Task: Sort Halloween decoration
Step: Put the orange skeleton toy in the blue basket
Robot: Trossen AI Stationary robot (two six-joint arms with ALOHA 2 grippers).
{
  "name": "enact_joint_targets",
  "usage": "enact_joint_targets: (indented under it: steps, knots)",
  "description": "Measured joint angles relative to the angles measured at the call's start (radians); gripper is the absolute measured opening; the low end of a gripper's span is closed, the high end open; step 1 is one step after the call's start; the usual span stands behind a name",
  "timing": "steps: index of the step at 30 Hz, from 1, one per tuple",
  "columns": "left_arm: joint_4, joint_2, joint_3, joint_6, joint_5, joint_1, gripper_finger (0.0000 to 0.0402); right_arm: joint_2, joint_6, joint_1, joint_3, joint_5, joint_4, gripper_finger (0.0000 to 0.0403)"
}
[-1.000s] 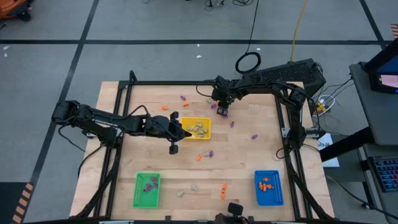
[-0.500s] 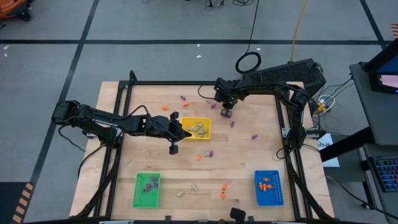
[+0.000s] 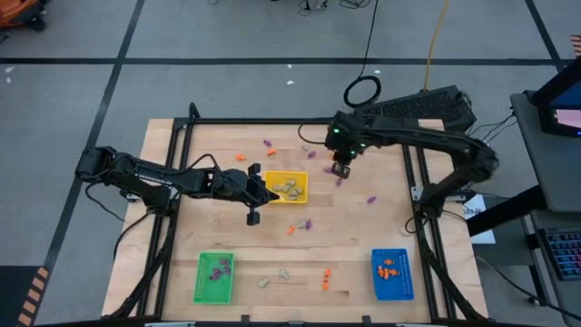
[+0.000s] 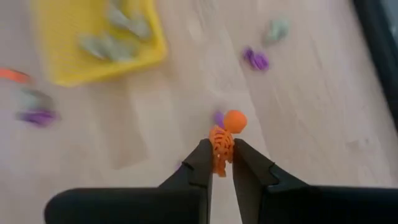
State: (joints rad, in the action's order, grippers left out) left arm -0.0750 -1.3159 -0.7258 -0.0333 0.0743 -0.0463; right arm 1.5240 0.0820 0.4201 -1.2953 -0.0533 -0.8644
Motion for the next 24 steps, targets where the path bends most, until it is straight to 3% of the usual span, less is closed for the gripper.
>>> enact_joint_targets:
  steps: [6,14,19,24]
  knots:
    - [0.002,0.000,0.000,0.002,0.000,0.000,0.0000,-0.253,-0.119,-0.100,0.086,0.003,0.111,0.0027]
    - [-0.023,0.000,0.000,0.027,0.000,0.000,0.0000,-0.590,-0.272,-0.265,0.533,0.086,0.607,0.0027]
    - [-0.060,0.000,-0.001,0.027,0.000,0.000,0.0000,-0.655,-0.304,-0.320,0.779,0.100,1.018,0.0027]
    - [-0.077,0.000,-0.001,0.027,0.000,0.000,0.0000,-0.645,-0.219,-0.340,0.906,0.109,1.308,0.0027]
